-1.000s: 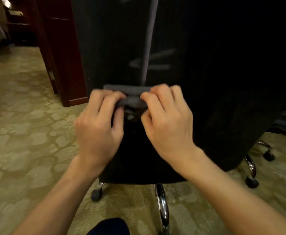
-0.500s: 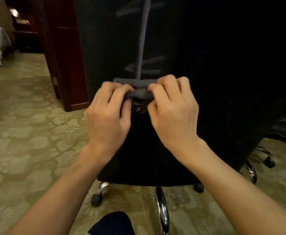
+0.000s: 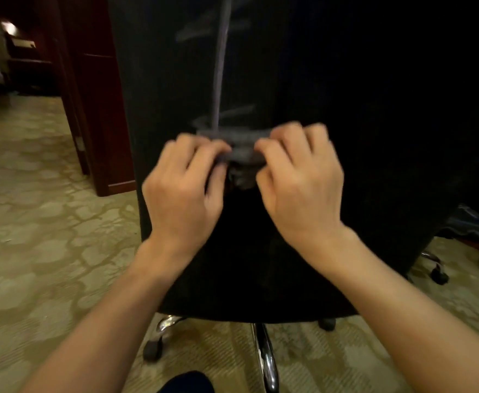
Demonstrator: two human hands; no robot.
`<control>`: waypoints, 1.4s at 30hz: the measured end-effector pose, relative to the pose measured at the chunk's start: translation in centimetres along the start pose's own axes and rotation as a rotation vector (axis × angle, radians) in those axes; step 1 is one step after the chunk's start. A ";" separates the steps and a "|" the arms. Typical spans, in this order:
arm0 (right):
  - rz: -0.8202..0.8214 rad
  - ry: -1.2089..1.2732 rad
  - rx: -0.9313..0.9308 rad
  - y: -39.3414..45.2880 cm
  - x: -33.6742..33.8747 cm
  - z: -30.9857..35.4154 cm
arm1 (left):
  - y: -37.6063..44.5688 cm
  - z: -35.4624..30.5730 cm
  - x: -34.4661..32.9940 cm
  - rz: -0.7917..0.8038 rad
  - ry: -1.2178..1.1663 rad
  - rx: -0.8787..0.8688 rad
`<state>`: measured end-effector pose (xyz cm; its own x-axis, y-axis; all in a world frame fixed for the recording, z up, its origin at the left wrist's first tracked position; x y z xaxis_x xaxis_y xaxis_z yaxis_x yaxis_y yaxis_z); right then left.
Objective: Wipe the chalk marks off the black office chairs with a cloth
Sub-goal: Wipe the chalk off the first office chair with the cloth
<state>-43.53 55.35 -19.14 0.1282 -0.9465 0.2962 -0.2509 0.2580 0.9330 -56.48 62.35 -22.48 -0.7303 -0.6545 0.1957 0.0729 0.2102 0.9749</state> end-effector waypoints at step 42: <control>-0.167 -0.060 0.341 16.0 2.1 0.6 | 12.2 1.7 4.4 -0.203 0.117 0.202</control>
<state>-47.80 57.34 -3.70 0.1403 -0.9823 0.1238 -0.5372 0.0295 0.8429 -59.96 63.28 -9.88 -0.6323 -0.7745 0.0214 -0.2115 0.1991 0.9569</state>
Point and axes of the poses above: each hand's wrist, its own y-axis towards the middle knuckle, its own x-axis out of the back of the hand, z = x × y, the point moved 3 cm from there along y, towards the middle knuckle, and after that the axes turned 11 degrees about y, right-handed, at the moved point
